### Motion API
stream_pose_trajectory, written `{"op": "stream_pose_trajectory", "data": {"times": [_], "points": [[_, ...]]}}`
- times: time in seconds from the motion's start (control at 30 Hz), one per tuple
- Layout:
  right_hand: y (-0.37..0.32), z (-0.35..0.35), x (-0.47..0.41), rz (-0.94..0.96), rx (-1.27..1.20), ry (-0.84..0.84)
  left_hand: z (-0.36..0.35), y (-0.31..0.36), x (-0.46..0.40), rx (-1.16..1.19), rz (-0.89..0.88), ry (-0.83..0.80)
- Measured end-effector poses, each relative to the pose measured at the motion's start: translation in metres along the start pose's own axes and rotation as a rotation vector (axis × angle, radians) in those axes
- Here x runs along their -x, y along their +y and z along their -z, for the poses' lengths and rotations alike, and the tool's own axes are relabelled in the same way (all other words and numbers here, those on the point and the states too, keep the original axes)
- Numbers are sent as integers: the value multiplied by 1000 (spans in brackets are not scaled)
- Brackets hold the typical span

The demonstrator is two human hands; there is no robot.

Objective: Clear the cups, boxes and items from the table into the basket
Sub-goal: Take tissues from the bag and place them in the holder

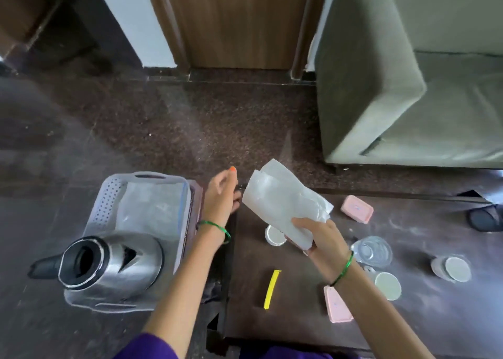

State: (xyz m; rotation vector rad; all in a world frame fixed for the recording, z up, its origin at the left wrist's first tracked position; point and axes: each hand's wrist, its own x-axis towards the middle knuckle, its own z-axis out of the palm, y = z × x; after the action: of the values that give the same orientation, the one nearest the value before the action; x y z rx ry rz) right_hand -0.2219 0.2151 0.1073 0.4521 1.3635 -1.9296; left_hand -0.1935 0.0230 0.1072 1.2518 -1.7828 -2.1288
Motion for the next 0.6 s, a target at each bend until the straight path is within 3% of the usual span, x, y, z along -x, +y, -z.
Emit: {"op": "stream_pose_trajectory", "data": {"times": [0.1,0.23,0.43,0.6], "points": [[-14,33,20,79,-44,19,-45,-11,45,229,177,-72],[-31,82,43,168,-55,54,-118,-27,99,284,279,-191],[-61,165,73,176,8,122,-224,-30,143,229,287,-95],[-102,231,96,187,52,-5,-289,-31,164,179,217,-107]]}}
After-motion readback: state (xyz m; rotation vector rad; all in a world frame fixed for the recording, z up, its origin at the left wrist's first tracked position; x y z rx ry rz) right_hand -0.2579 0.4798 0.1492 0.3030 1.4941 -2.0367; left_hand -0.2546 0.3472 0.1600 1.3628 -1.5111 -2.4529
